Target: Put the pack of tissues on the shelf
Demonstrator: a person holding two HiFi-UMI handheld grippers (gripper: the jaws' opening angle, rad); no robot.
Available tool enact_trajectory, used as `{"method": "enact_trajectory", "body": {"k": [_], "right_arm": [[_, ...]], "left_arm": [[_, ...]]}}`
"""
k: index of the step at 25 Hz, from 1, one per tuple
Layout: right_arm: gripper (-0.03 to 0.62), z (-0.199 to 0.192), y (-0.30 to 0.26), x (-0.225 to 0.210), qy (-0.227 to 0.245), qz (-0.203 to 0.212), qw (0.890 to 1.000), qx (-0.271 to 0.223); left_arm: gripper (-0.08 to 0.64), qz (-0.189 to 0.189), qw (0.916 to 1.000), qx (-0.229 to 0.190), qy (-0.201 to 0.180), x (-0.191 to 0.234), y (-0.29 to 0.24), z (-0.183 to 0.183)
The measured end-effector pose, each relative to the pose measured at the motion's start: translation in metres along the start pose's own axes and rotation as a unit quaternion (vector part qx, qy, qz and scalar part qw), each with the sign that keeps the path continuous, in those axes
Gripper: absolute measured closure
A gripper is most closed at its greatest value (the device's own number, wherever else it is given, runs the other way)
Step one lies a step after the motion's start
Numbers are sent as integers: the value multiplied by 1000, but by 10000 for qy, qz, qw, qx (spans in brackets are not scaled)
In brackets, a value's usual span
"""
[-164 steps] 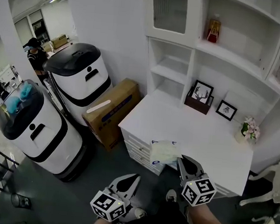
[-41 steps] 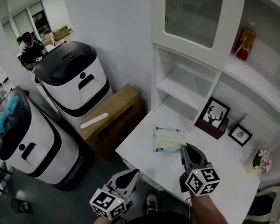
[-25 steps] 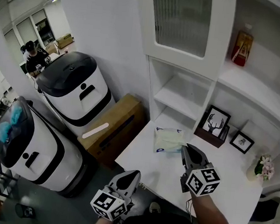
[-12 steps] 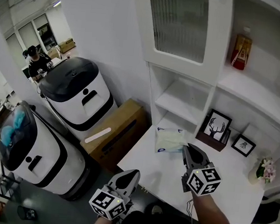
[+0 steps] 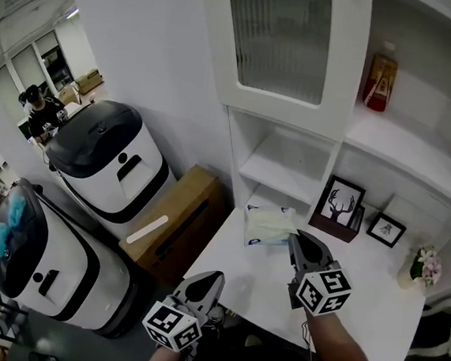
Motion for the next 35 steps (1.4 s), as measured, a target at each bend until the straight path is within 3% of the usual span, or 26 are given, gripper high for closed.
{"method": "enact_trajectory", "body": {"k": [14, 35], "right_arm": [[586, 18, -47, 2, -233, -937, 9952, -157], [586, 39, -103, -24, -402, -1857, 9812, -329]], "left_arm": [[555, -976, 9946, 271, -230, 71, -49, 34], [555, -1710, 9832, 409, -482, 128, -105, 68]]}}
Point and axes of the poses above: the fingertips, and each gripper's own axes: y backward along the fingers, x to its left, z out of its top, the point moved 8 cm from there along y, backward along the fingers, and after that the axes turned 11 degrees about x, right-handed, at the moved point
